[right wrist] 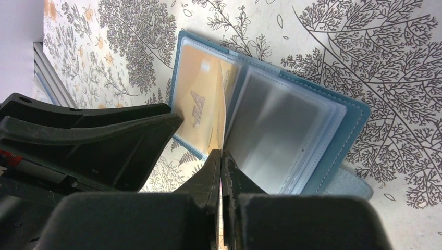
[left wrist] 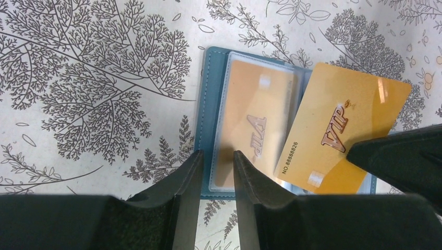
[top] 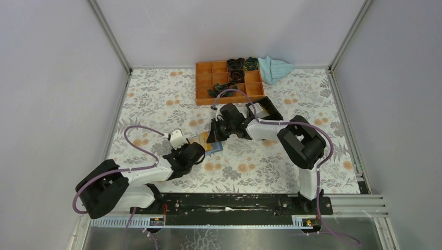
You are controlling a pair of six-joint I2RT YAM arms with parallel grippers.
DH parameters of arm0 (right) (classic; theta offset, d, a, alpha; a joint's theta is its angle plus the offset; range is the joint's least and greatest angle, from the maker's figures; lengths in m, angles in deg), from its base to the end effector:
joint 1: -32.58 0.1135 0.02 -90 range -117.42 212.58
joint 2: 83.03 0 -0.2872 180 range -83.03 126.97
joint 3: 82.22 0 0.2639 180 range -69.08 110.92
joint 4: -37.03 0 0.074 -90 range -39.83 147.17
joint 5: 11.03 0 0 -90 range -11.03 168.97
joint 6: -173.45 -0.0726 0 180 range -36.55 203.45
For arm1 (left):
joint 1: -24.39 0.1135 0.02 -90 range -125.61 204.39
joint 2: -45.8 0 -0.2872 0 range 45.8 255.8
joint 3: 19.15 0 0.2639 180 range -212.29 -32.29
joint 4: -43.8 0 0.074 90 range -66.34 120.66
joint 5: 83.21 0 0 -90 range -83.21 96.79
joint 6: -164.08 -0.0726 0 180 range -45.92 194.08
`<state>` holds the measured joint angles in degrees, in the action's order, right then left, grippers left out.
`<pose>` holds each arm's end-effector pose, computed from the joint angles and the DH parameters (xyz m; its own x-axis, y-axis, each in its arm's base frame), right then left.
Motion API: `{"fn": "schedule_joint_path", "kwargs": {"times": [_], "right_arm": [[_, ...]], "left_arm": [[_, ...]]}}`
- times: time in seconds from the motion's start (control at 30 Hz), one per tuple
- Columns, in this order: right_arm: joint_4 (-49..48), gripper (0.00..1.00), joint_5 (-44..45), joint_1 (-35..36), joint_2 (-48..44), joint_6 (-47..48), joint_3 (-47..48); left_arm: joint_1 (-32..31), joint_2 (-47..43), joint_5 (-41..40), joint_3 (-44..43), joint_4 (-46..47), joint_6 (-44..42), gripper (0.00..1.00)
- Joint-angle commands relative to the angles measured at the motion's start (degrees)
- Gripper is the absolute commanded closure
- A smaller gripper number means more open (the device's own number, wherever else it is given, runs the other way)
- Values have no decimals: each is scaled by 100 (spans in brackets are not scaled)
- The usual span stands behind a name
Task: Put the credit cards into the card holder
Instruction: Insert the credit card into the card holder.
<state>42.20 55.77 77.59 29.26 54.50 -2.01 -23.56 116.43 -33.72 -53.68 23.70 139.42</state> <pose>0.3082 0.3488 0.1539 -0.7964 -0.1674 -0.5811 -0.5557 0.5818 0.5940 0.1756 -0.1242 0.1216 -0.5253 -0.4492 -0.7227 -0.3712 0.8852 -0.2803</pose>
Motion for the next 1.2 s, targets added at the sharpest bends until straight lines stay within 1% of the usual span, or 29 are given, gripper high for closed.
{"fn": "schedule_joint_path", "kwargs": {"times": [0.0,0.33,0.73,1.17], "right_arm": [[201,100,-210,-94,141,69,202],[164,100,-268,-134,259,-130,150],[-132,100,225,-126,-28,-799,-339],[103,100,318,-99,-100,-991,-286]], "left_arm": [[89,269,43,63,203,-163,65],[187,443,107,-23,371,-342,65],[184,294,235,48,317,-345,66],[187,227,246,93,323,-348,66]]}}
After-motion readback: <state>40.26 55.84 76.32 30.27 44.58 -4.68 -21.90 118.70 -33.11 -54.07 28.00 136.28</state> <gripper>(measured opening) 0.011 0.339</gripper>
